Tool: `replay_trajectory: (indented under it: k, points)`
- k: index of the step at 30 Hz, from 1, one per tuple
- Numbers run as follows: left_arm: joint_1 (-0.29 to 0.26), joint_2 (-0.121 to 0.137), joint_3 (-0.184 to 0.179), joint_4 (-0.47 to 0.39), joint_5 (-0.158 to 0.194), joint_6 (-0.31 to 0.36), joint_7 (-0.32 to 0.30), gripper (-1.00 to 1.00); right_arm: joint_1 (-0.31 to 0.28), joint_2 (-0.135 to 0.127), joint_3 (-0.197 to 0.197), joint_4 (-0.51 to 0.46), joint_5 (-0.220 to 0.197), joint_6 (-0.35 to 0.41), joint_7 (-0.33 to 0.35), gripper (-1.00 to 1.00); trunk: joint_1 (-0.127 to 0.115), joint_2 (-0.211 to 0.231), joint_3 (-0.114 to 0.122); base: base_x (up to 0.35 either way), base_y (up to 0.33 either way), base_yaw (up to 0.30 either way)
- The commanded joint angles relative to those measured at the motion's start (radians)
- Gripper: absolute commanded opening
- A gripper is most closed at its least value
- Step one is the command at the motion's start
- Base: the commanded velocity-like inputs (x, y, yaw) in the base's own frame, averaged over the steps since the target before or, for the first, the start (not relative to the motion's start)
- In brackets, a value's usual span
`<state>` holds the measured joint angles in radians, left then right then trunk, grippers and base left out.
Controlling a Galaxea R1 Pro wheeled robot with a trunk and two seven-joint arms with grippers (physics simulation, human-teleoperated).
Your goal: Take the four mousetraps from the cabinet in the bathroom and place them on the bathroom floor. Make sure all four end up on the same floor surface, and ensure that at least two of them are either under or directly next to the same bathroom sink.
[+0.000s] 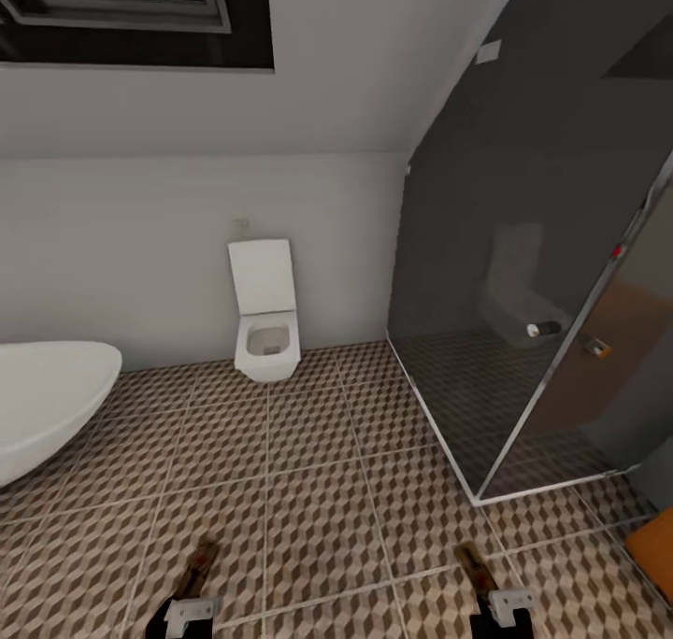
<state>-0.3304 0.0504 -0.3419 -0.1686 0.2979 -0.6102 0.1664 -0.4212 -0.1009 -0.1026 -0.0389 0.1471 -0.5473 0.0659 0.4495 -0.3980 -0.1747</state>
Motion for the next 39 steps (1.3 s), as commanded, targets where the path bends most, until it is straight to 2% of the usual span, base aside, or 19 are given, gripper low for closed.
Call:
replay_trajectory:
  k: [1, 21, 39]
  points:
    - [-0.001, 0.000, -0.009, 0.000, 0.003, -0.002, 0.011, -1.00, -0.001, 0.000, -0.009, 0.001, 0.005, -0.003, 0.006, -1.00, 0.001, -0.002, -0.002, 0.000, 0.000, 0.260]
    - [-0.001, 0.000, -0.009, 0.001, 0.003, -0.002, 0.010, -1.00, -0.001, -0.001, -0.009, 0.001, 0.005, -0.005, 0.006, -1.00, 0.001, -0.002, -0.002, 0.000, 0.000, 0.204]
    - [-0.001, 0.000, -0.009, 0.000, 0.003, -0.002, 0.010, -1.00, -0.001, -0.002, -0.009, 0.001, 0.005, -0.005, 0.006, -1.00, 0.001, -0.002, -0.002, 0.039, 0.017, 0.011]
